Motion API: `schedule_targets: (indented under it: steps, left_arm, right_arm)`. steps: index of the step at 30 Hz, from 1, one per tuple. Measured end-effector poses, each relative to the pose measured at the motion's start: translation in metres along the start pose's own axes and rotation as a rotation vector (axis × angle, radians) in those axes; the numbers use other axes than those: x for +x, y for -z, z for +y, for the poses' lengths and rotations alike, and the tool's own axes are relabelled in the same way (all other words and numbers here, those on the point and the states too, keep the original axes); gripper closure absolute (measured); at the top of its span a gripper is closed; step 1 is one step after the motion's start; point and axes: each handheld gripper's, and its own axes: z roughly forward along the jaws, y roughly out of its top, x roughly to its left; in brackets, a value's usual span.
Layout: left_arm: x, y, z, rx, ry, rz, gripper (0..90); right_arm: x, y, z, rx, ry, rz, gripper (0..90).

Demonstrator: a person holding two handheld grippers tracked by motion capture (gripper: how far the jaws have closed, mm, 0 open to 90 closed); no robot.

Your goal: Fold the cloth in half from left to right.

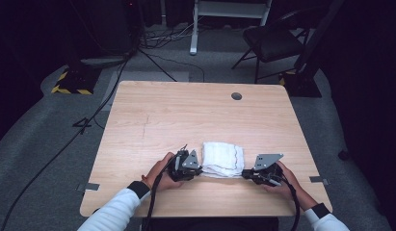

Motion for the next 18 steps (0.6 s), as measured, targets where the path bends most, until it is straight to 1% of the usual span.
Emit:
schedule_targets:
  steps: [2, 3, 5, 7, 9, 11, 13, 16, 17, 18]
  left_arm:
    - [-0.0004, -0.0003, -0.0015, 0.002, 0.001, -0.003, 82.2]
    - [-0.0012, -0.0001, -0.0028, 0.009, 0.009, -0.006, 82.0]
    - [-0.0012, -0.0001, -0.0039, 0.013, 0.001, -0.008, 81.4]
    - [-0.0015, 0.0001, -0.0038, 0.013, 0.004, -0.012, 80.1]
    - [-0.0021, -0.0002, -0.0039, 0.024, 0.003, -0.015, 79.4]
    - [-0.0018, -0.0002, -0.0039, 0.024, 0.003, -0.015, 78.4]
    - [-0.0013, 0.0003, -0.0038, 0.022, 0.002, -0.013, 76.3]
    - [-0.0009, 0.0022, -0.0043, 0.020, 0.017, -0.004, 74.6]
    - [-0.0007, 0.0032, -0.0043, 0.018, 0.021, 0.004, 71.1]
    - [-0.0003, 0.0047, -0.0044, 0.018, 0.023, 0.007, 71.1]
  right_arm:
    - [0.0001, 0.0000, -0.0004, 0.001, -0.002, 0.000, 84.4]
    - [-0.0002, 0.0003, -0.0008, 0.003, 0.000, -0.002, 84.1]
    - [-0.0002, 0.0007, -0.0021, 0.003, -0.007, 0.001, 83.8]
    - [-0.0009, 0.0018, -0.0046, 0.008, -0.012, -0.010, 82.4]
    - [-0.0012, 0.0034, -0.0055, 0.001, -0.021, -0.015, 82.0]
    - [-0.0015, 0.0044, -0.0056, 0.000, -0.022, -0.017, 81.3]
    - [-0.0029, 0.0068, -0.0055, -0.012, -0.030, -0.024, 80.0]
    - [-0.0032, 0.0079, -0.0051, -0.014, -0.027, -0.029, 78.6]
    - [-0.0029, 0.0086, -0.0046, -0.015, -0.030, -0.033, 75.9]
    - [-0.0029, 0.0093, -0.0042, -0.014, -0.028, -0.037, 76.0]
